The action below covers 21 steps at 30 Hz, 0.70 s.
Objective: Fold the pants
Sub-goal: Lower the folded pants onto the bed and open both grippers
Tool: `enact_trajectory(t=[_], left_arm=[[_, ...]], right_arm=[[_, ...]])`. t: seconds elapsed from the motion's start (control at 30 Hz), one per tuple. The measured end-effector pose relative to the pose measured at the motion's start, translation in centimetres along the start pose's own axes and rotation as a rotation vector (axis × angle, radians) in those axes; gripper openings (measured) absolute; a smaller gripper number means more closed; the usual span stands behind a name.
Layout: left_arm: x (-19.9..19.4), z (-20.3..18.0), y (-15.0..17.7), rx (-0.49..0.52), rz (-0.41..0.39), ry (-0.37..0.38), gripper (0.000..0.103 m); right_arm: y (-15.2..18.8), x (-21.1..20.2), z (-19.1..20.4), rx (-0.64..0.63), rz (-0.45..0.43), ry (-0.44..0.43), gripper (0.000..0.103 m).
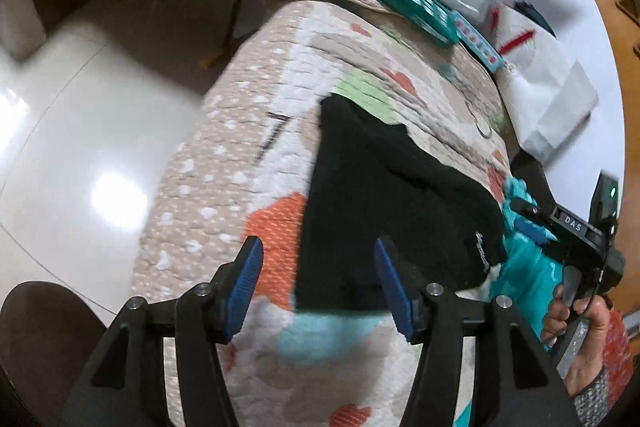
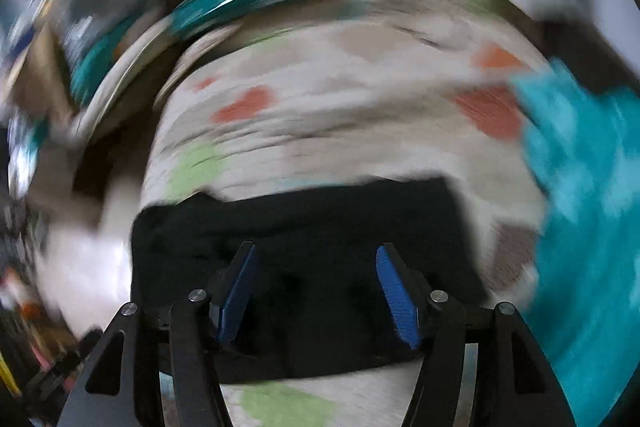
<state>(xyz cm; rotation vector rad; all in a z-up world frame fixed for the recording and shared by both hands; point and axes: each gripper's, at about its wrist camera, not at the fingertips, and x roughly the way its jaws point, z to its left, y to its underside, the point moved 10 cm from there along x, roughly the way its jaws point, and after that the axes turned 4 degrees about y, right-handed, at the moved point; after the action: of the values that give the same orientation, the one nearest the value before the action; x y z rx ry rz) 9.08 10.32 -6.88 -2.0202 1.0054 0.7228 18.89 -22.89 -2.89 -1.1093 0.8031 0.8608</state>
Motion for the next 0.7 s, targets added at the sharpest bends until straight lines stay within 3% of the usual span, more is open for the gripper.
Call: enact_trajectory(t=[0.17, 0.27, 0.37, 0.53, 0.7], left_arm=[[1.9, -5.1, 0.0, 0.113, 0.067, -0.008, 0.058], [3.3, -8.9, -0.8, 0.197, 0.108, 0.004, 0.06], [5.5, -13.1, -1.6, 0.296, 0.15, 0.008, 0.063], [11.2, -19.8, -2.2, 0.445, 0.24, 0.004, 0.064], [17.5, -24.3, -1.8, 0.5, 0.322, 0.019, 0.063]], right_arm=[[2.5, -0.5, -7.4, 0.326, -0.018, -0.121, 0.066], [4.7, 0.1, -8.3, 0.469, -0.026, -0.203, 0.066], [6.6, 0.8, -7.6, 0.51, -0.026, -0.226, 0.066], [7.0, 2.3, -7.0, 0.476, -0.047, -0.169, 0.066], [7.2, 3.4, -8.0, 0.511, -0.051, -0.176, 0.066]])
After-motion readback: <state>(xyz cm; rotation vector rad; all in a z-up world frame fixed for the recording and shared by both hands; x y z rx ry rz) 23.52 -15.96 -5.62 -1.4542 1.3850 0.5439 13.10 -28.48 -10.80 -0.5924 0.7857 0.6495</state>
